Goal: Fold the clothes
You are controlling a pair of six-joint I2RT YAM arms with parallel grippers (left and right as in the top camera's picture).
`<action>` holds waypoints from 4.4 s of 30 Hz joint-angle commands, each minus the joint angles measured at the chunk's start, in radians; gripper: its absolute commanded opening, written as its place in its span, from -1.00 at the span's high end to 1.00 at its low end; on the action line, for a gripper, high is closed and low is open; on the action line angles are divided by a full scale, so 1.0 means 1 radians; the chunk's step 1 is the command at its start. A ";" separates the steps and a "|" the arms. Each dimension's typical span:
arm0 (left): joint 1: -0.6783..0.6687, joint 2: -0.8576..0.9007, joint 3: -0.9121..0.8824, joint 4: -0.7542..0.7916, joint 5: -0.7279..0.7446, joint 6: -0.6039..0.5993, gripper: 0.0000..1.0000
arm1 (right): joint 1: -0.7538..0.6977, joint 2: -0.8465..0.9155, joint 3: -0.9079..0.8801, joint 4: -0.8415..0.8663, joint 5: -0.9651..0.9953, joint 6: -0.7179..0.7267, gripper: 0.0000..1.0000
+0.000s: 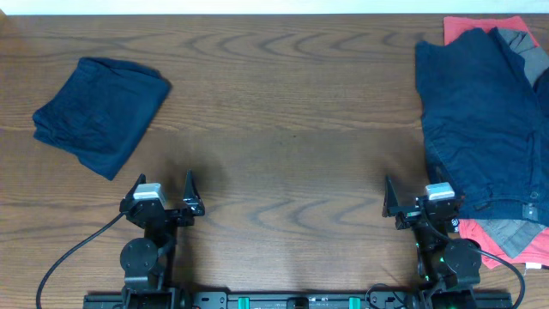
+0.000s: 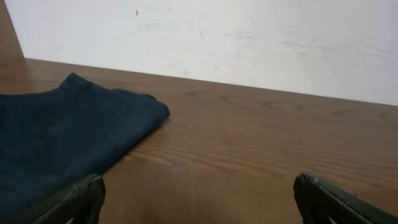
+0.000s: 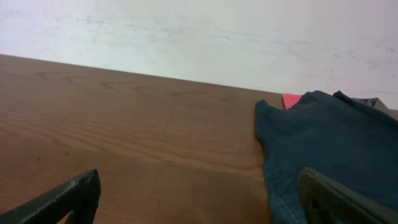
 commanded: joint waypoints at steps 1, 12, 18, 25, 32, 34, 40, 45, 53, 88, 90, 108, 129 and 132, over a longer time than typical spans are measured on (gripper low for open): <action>-0.004 0.002 -0.014 -0.038 0.006 0.010 -0.96 | -0.013 0.004 -0.001 -0.004 0.003 -0.013 -0.99; -0.004 0.002 -0.014 -0.038 0.006 0.010 -0.96 | -0.013 0.004 -0.001 -0.004 0.003 -0.013 -0.99; -0.004 0.002 -0.014 -0.038 0.006 0.010 -0.96 | -0.013 0.004 -0.001 -0.004 0.003 -0.013 -0.98; -0.004 0.002 -0.014 -0.038 0.006 0.010 -0.96 | -0.013 0.004 -0.001 -0.004 0.003 -0.013 -0.98; -0.004 0.002 -0.014 -0.038 0.006 0.010 -0.96 | -0.013 0.004 -0.001 -0.004 0.003 -0.013 -0.99; -0.004 0.002 -0.014 -0.038 0.006 0.010 -0.96 | -0.013 0.004 -0.001 -0.004 0.003 -0.013 -0.98; -0.004 0.002 -0.014 -0.038 0.006 0.010 -0.96 | -0.013 0.004 -0.001 -0.004 0.003 -0.013 -0.99; -0.004 0.002 -0.014 -0.038 0.006 0.010 -0.96 | -0.013 0.004 -0.001 -0.004 0.003 -0.013 -0.98; -0.004 0.002 -0.014 -0.038 0.006 0.010 -0.96 | -0.013 0.004 -0.001 -0.004 0.000 -0.013 -0.98; -0.004 0.502 0.447 -0.381 0.176 -0.171 -0.96 | -0.013 0.216 0.365 -0.375 0.137 0.099 -0.98; -0.004 0.567 0.523 -0.457 0.175 -0.167 -0.96 | -0.013 0.298 0.415 -0.400 0.158 0.099 -0.98; -0.004 0.776 0.833 -0.809 0.175 -0.131 -0.96 | -0.021 1.194 0.929 -0.651 0.208 0.068 -0.99; -0.004 0.779 0.833 -0.806 0.175 -0.130 -0.96 | -0.174 1.607 0.919 -0.825 0.465 0.277 -0.32; -0.004 0.779 0.833 -0.801 0.175 -0.130 -0.96 | -0.175 1.608 0.912 -0.832 0.463 0.277 -0.29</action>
